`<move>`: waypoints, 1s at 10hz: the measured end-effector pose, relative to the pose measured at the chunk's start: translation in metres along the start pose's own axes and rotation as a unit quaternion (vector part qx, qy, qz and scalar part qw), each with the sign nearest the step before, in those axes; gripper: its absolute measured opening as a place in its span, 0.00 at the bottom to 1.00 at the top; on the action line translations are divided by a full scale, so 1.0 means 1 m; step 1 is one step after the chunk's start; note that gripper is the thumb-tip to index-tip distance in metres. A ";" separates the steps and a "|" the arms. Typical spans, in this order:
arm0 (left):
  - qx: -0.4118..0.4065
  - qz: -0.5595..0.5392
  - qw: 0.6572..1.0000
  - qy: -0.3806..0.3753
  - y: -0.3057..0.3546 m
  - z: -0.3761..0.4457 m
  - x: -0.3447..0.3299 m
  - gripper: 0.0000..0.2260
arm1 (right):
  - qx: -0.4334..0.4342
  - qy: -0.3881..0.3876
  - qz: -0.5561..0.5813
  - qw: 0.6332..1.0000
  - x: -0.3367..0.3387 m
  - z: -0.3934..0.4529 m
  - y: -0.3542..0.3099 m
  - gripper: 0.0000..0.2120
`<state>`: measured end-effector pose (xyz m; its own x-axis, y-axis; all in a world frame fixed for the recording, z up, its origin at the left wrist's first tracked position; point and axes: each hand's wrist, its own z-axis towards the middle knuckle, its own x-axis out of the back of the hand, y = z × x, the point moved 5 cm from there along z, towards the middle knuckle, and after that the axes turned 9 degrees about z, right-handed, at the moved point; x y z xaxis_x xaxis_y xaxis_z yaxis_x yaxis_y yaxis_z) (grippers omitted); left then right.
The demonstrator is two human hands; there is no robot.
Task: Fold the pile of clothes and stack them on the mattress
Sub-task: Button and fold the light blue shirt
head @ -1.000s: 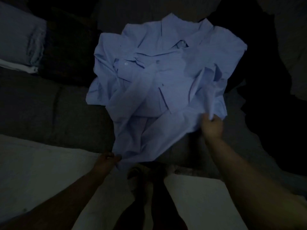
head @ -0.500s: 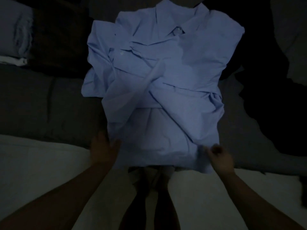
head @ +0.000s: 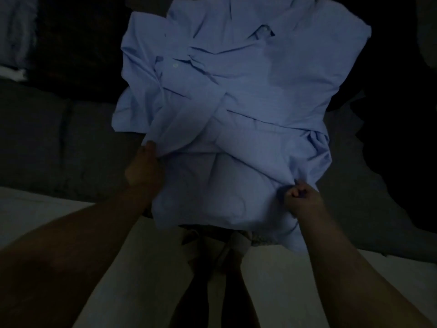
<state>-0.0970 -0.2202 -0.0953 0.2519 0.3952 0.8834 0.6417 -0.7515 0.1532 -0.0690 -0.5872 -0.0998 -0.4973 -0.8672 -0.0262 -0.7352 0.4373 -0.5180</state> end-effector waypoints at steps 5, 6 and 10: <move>0.251 -0.711 0.646 -0.116 -0.017 -0.075 -0.050 0.21 | -0.155 -0.111 0.337 0.922 0.019 -0.012 0.058 0.35; 0.221 -0.754 0.609 -0.103 -0.017 -0.055 -0.062 0.16 | -0.096 -0.115 0.299 0.943 -0.008 -0.017 0.039 0.28; 0.311 -0.706 0.596 -0.224 -0.043 -0.122 -0.066 0.09 | -0.097 -0.174 0.242 0.950 0.006 -0.042 0.044 0.20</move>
<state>-0.2301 -0.2787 -0.1062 -0.7780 0.6078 -0.1592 0.5530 0.7826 0.2858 -0.1235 -0.5638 -0.0867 -0.6412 -0.5653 -0.5189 -0.5478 0.8108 -0.2063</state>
